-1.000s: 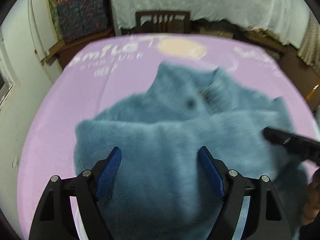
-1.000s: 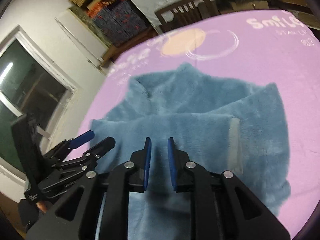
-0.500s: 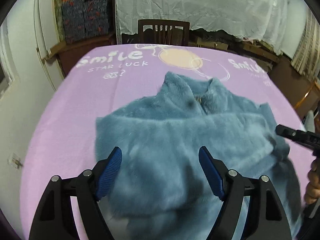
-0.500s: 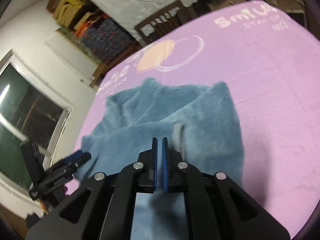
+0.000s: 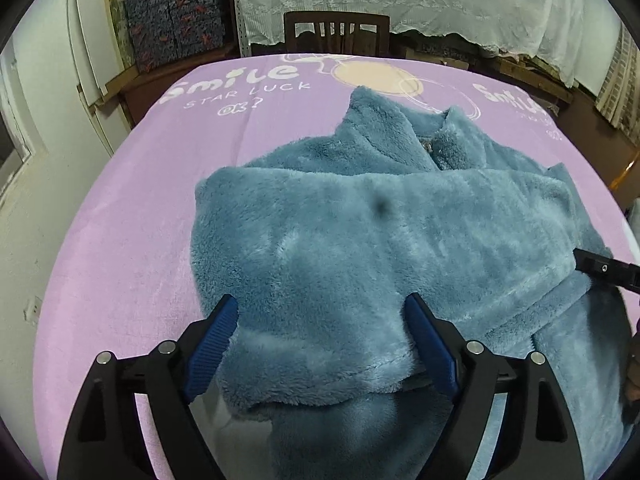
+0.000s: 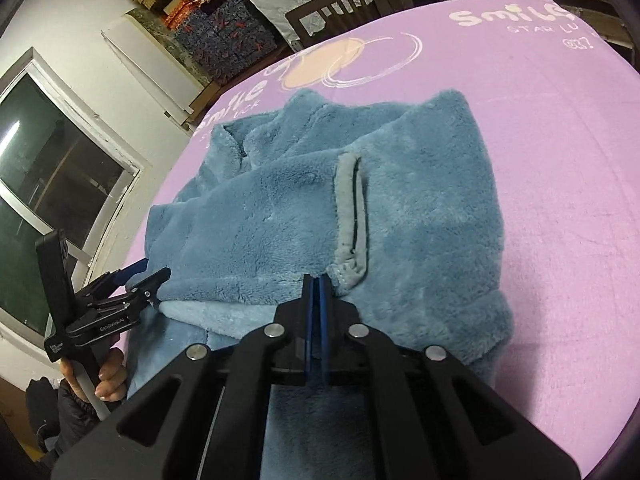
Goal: Fold large clothes
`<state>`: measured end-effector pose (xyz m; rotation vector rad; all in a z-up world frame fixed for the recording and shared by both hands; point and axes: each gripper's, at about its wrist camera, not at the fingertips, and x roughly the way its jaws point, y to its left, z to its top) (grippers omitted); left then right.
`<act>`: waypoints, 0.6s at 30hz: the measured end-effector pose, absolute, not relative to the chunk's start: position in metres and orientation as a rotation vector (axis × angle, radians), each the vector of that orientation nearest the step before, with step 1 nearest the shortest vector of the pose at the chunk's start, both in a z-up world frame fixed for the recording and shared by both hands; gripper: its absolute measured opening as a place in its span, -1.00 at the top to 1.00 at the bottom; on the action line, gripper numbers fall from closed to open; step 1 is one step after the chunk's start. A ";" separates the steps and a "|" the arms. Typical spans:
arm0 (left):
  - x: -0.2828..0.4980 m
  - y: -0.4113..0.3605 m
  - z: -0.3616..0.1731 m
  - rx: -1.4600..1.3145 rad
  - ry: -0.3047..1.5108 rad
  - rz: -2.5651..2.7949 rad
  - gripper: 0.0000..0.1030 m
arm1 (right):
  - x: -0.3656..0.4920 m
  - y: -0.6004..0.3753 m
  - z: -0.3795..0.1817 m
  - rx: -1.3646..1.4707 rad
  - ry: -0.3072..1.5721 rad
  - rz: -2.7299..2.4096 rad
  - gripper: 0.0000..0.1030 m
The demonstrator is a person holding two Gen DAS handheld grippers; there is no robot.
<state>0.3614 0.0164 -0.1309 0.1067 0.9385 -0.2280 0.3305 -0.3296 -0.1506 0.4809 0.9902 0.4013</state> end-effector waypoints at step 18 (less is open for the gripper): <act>0.255 -0.002 -0.138 0.171 1.016 -0.308 -0.65 | 0.233 -0.326 -0.118 0.383 0.961 0.419 0.20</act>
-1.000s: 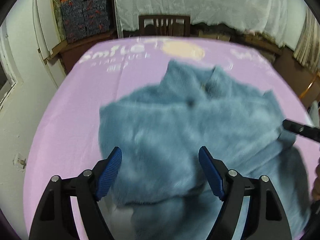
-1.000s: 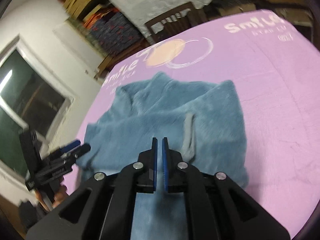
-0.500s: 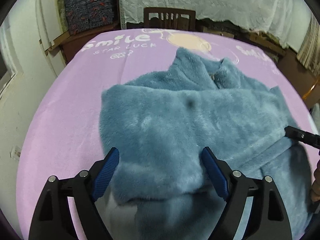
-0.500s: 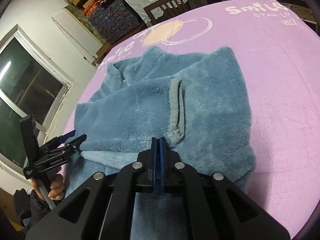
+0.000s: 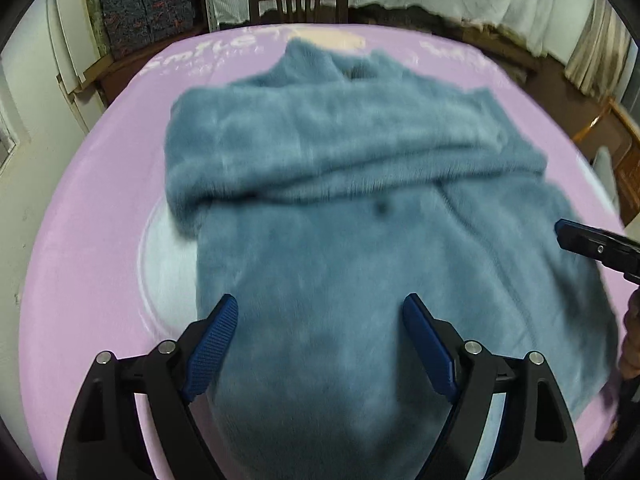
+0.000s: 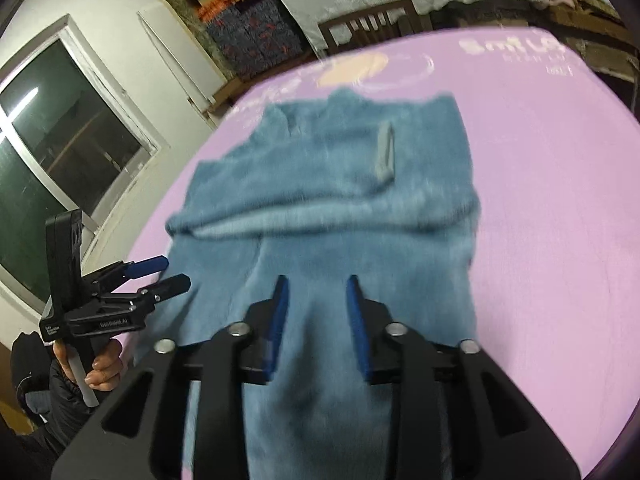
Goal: Fold large clothes
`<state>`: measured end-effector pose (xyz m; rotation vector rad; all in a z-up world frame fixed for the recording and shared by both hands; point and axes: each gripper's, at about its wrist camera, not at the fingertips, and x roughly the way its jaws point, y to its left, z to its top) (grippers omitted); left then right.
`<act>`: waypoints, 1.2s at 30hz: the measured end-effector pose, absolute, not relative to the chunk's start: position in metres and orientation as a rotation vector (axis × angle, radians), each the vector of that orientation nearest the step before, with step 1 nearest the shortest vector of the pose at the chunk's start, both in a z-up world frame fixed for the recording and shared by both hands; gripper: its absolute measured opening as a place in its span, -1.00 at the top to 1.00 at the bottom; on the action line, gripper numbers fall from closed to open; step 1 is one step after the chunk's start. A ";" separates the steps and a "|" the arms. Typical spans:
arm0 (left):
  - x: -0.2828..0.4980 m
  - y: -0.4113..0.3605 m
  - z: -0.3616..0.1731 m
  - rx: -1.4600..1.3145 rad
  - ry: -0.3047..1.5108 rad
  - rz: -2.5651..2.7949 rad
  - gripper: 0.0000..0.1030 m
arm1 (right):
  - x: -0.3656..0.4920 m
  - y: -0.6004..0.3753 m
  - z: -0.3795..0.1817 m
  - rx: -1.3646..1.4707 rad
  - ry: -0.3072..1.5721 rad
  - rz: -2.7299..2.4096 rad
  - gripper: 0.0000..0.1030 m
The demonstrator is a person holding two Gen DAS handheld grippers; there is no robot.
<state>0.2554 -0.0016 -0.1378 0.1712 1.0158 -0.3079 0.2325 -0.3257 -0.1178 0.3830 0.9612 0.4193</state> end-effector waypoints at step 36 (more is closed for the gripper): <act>0.303 0.044 -0.131 -0.042 1.049 -0.315 -0.36 | 0.220 -0.403 -0.125 0.562 0.964 0.342 0.15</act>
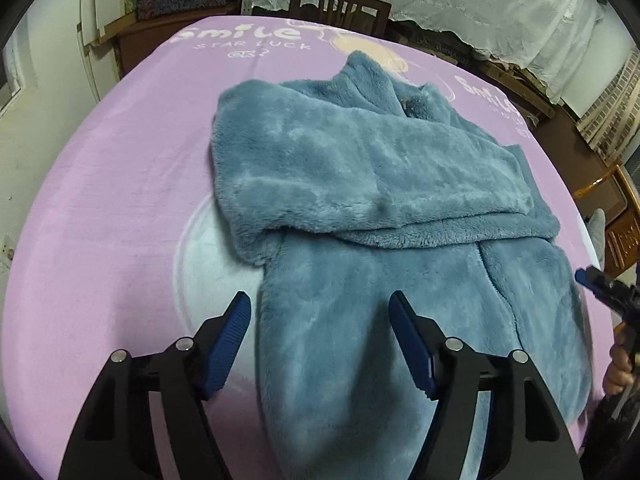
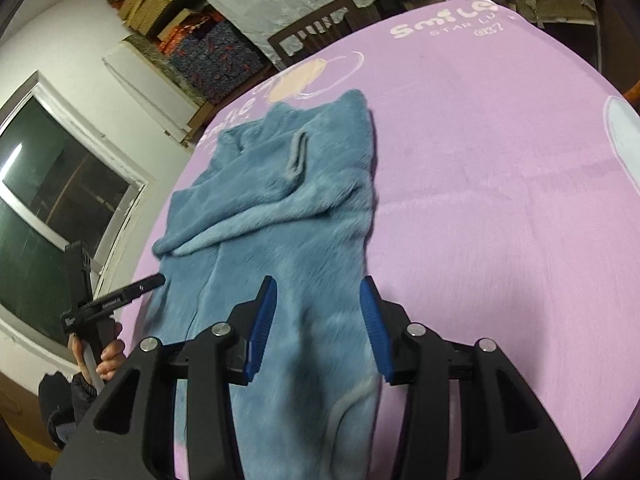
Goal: Fold large clothes
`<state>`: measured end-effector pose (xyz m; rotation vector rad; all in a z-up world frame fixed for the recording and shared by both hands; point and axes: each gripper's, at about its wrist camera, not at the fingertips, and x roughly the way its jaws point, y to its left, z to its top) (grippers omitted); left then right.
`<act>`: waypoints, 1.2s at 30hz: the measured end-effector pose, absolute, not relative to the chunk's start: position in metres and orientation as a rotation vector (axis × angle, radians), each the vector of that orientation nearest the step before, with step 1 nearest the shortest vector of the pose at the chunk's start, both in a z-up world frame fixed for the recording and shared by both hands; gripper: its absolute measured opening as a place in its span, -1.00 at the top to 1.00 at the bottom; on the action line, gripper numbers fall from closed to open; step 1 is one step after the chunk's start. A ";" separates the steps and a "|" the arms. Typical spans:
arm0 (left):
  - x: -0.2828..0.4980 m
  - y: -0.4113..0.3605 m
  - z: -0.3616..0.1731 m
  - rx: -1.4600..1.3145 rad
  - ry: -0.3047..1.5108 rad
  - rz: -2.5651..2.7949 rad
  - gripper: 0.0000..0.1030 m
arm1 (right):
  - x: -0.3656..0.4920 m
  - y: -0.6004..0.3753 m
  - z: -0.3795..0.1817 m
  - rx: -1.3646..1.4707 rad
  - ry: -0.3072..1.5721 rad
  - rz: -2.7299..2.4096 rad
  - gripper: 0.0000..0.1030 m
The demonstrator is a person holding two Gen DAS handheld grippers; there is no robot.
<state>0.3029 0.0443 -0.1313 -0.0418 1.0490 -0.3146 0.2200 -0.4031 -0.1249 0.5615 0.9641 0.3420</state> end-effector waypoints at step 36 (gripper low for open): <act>0.166 0.043 -0.137 -0.123 1.019 -0.537 0.19 | 0.109 -0.378 -0.149 0.571 0.998 0.537 0.42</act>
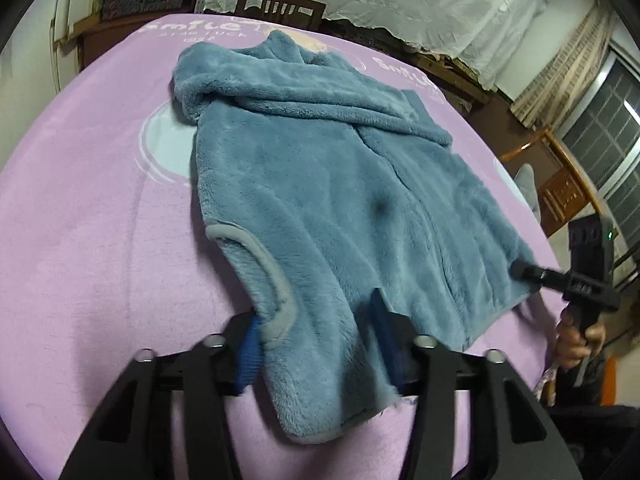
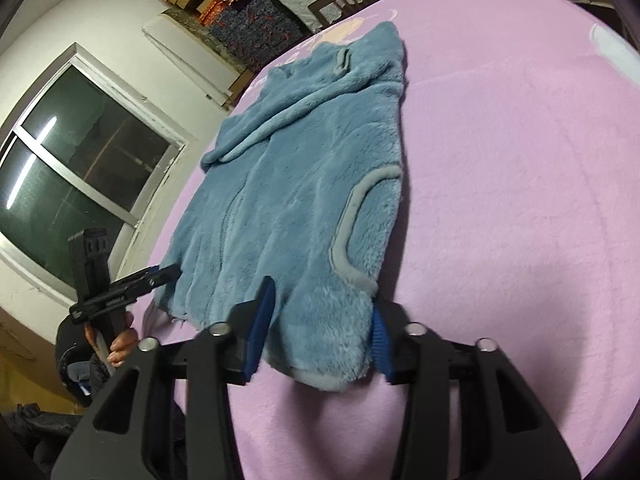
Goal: Fold large clothes
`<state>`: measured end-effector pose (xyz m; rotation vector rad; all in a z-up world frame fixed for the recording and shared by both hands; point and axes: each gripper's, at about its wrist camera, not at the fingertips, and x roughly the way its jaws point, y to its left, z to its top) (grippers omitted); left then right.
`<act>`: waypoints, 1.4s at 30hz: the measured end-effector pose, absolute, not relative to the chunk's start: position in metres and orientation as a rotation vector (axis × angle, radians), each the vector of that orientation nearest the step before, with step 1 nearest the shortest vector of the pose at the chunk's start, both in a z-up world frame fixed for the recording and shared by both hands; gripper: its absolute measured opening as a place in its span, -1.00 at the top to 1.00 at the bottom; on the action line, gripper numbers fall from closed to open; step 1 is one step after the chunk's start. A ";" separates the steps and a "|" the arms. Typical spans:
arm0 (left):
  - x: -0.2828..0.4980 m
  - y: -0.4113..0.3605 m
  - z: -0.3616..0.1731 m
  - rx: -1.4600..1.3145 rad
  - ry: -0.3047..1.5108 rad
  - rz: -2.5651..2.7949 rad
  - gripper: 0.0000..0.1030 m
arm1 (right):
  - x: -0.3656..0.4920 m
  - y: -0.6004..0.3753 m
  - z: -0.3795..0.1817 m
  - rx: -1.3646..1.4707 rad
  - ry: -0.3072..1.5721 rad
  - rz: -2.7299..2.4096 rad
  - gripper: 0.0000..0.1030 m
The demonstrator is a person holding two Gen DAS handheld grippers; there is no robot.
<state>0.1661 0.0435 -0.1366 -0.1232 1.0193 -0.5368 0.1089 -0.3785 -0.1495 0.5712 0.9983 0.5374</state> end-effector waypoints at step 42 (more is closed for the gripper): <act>0.298 0.052 -0.022 -0.134 0.861 -0.372 0.70 | 0.272 -0.387 -0.038 0.686 0.840 0.630 0.62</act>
